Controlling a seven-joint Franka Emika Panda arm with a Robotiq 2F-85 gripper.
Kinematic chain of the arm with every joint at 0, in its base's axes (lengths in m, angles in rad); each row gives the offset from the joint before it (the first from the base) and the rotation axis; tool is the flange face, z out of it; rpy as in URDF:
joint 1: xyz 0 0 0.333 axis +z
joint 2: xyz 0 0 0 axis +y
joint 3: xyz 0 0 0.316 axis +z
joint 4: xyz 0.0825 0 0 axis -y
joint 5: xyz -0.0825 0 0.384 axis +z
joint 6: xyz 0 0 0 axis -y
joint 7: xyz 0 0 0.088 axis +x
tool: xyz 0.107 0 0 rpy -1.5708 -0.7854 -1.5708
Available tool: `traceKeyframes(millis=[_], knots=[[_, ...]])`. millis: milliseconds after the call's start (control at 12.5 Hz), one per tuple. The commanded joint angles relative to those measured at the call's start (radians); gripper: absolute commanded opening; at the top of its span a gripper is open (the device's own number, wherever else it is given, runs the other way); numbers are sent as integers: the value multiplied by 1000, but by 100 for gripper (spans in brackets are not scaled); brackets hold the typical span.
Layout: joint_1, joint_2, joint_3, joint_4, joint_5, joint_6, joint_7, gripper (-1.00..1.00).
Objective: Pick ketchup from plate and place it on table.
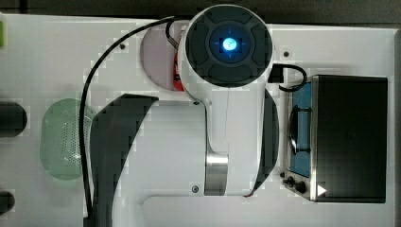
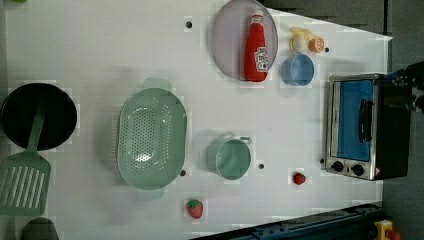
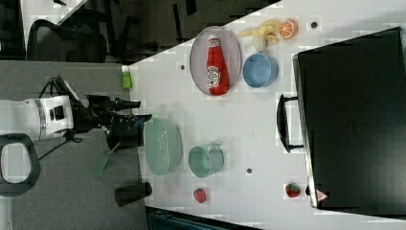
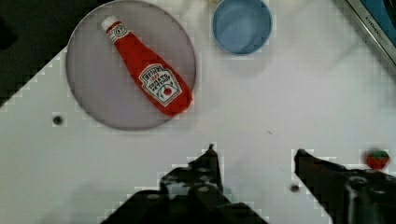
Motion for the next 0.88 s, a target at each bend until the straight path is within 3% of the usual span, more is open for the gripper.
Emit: traceKeyframes(millis=[80, 240, 880], knots=[[-93, -257, 41, -167, 0, -116, 62, 59], [-92, -250, 41, -167, 0, -111, 62, 99], [-73, -32, 83, -164, 0, 76, 57, 100]])
